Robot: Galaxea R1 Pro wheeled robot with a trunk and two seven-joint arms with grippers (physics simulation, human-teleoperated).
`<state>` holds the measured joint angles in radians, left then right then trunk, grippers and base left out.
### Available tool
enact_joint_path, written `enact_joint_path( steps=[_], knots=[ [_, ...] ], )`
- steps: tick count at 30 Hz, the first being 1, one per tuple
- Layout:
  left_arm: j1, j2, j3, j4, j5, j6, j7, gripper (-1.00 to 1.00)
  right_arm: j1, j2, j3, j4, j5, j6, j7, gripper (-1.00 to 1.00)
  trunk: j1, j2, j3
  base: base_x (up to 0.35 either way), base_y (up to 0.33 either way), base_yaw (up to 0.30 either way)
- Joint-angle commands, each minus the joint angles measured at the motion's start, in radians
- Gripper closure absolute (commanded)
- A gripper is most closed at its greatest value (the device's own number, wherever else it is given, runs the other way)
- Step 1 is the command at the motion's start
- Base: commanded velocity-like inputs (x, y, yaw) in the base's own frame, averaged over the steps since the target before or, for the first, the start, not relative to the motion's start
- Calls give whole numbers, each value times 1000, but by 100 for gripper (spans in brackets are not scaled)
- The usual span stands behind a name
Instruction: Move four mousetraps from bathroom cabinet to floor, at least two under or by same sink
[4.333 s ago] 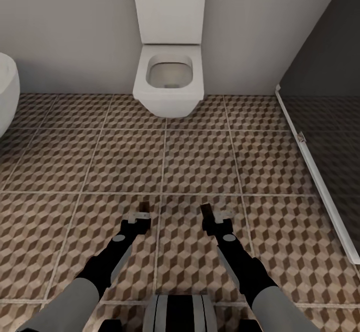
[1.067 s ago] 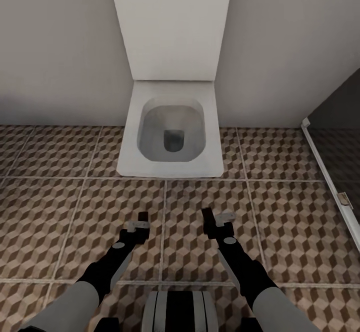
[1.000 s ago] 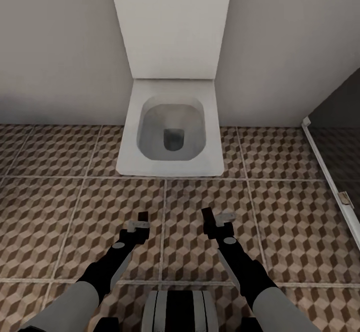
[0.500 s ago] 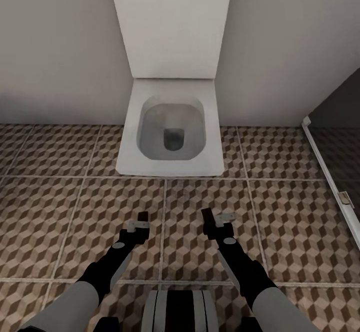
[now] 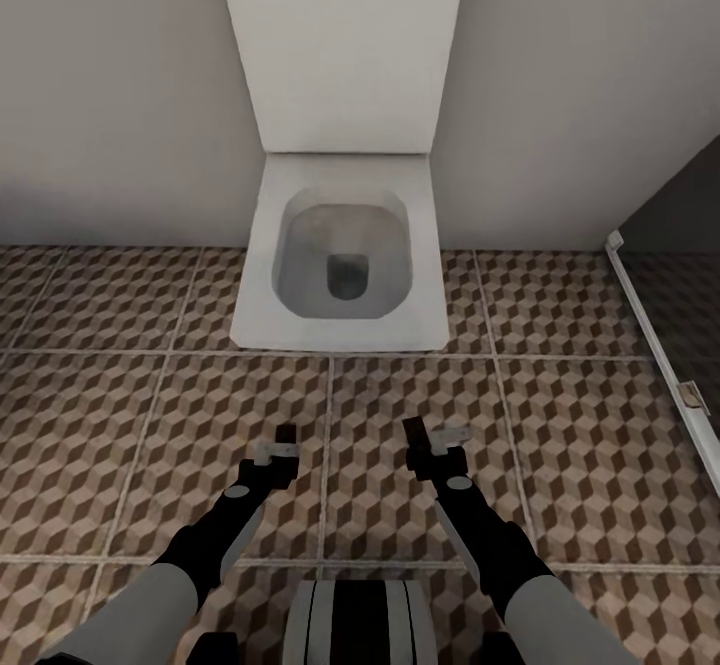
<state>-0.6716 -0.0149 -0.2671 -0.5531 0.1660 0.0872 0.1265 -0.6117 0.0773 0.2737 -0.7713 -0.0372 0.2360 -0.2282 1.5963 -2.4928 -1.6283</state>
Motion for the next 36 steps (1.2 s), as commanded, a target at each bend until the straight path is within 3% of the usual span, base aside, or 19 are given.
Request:
enact_joint_path(
  steps=[1,4,8,14,18,23,36],
  knots=[
    [0,1,-8,-2,9,5,9,100,0,-1,4,-1,-7,5,-7,100,4,-7,-4,0,0,0],
    [0,1,-8,-2,8,5,9,100,0,0,4,-1,-7,5,-7,100,5,-8,-18,0,0,0],
    [0,1,-8,-2,8,5,9,100,0,1,5,7,-7,2,-7,100,5,-8,-19,0,0,0],
    [0,1,-8,-4,7,5,9,100,0,5,12,78,-5,-102,-6,100,5,-8,-19,0,0,0],
    [0,0,-9,-7,7,5,9,100,-1,35,26,148,-2,-152,-6,100,5,-8,-19,0,0,0],
    [0,-3,-9,-7,8,5,9,100,-2,53,31,165,0,-164,-5,100,5,-8,-19,0,0,0],
    [2,-4,-10,-7,9,2,8,100,-2,58,32,167,0,-166,4,100,5,-8,-19,0,0,0]
  ],
)
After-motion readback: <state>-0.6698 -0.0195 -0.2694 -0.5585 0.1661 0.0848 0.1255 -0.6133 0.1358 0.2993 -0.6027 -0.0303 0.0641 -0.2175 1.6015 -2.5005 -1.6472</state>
